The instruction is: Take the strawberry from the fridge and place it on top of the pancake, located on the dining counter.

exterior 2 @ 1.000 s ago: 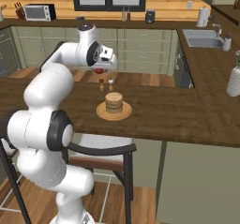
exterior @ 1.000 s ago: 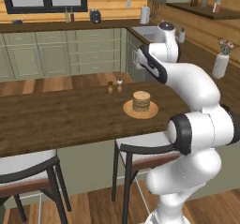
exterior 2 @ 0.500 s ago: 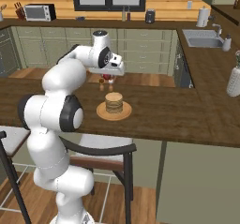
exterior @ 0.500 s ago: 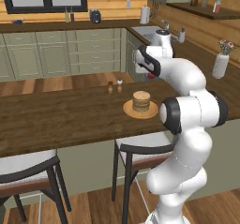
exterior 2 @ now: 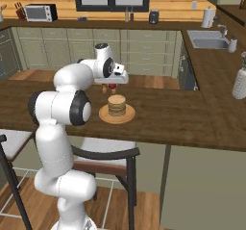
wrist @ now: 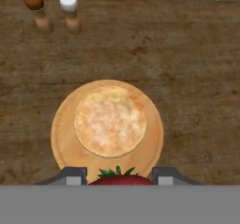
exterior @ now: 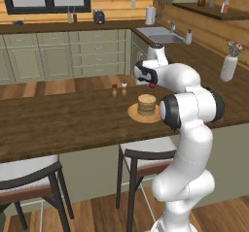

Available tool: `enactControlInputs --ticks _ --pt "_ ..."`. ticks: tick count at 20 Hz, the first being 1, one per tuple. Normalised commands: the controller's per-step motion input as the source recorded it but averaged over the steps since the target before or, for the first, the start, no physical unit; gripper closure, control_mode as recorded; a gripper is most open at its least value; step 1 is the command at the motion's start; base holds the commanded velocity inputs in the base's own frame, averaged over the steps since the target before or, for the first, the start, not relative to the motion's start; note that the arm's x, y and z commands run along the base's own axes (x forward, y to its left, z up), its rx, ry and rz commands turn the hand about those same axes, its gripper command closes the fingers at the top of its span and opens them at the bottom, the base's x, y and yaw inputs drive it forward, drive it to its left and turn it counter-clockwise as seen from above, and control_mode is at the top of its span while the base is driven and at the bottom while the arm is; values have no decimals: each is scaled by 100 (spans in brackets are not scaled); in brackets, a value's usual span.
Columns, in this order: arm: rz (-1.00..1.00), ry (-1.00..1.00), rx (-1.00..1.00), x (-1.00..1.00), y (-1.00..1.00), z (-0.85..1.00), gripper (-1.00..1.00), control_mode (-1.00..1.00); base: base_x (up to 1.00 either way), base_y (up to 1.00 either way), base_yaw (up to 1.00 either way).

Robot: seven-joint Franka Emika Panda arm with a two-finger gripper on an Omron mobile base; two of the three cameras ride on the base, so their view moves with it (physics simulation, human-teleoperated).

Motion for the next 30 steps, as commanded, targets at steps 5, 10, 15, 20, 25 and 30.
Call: enactControlInputs --ticks 5,10,15,20,25,30 --pt "0 0 5 9 0 -41 100 -100 0 0 0" --pt "0 1 10 25 -4 -55 100 -100 0 0 0" --pt "0 0 0 35 0 -11 100 -100 0 0 0" --pt "0 0 0 20 0 -18 100 -100 0 0 0" --pt "0 0 0 0 0 -42 100 -100 0 0 0" --pt "0 0 0 0 0 -33 100 -100 0 0 0"
